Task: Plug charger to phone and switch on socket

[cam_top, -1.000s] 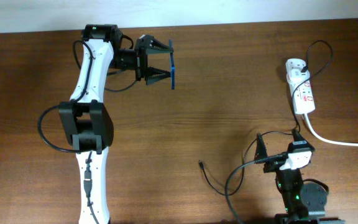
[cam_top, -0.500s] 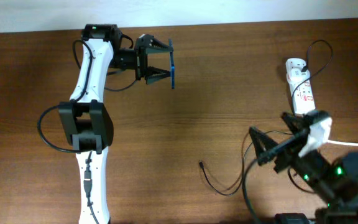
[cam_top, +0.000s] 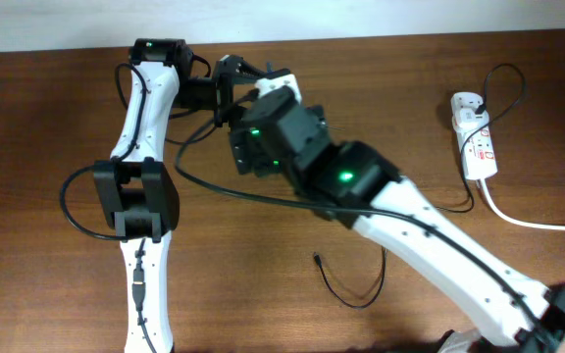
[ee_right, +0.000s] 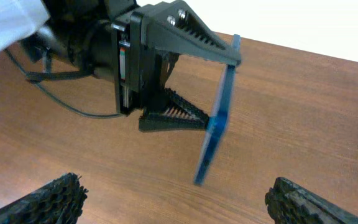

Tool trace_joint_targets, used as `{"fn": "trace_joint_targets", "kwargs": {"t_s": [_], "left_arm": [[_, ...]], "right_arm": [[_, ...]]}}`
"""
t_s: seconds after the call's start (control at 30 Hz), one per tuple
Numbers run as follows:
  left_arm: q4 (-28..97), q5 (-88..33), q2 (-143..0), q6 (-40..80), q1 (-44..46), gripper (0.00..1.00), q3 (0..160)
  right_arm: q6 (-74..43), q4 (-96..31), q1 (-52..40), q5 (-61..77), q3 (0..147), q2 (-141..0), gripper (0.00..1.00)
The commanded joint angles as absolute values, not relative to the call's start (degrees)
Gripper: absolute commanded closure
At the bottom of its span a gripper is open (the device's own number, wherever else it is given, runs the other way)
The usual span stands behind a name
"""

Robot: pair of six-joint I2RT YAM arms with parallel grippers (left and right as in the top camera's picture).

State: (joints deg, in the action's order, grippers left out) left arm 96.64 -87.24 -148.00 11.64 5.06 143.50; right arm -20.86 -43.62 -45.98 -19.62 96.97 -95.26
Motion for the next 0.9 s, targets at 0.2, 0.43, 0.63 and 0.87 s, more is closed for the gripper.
{"fn": "trace_joint_targets", "kwargs": {"t_s": [0.2,0.43,0.63,0.87], "left_arm": [[96.7,-90.2,-148.5,15.8,4.7,0.18,144.9],[96.7,-90.2,-148.5,16.9,4.7,0.18,144.9],[96.7,-90.2,-148.5,17.1,4.7,0.18,144.9],[96.7,-90.2,-148.5,17.1,4.6,0.14,144.9]], "right_arm": [[-24.5,-40.2,-44.2,-27.7,98.0,-101.8,0.16],[-24.6,-38.7,-43.0,-25.9,98.0,-103.0,0.40],[-24.5,-37.0,-43.0,-27.9,98.1,-104.7,0.43],[-24.6,-35.7,-43.0,-25.7,98.1,-104.7,0.69]]}}
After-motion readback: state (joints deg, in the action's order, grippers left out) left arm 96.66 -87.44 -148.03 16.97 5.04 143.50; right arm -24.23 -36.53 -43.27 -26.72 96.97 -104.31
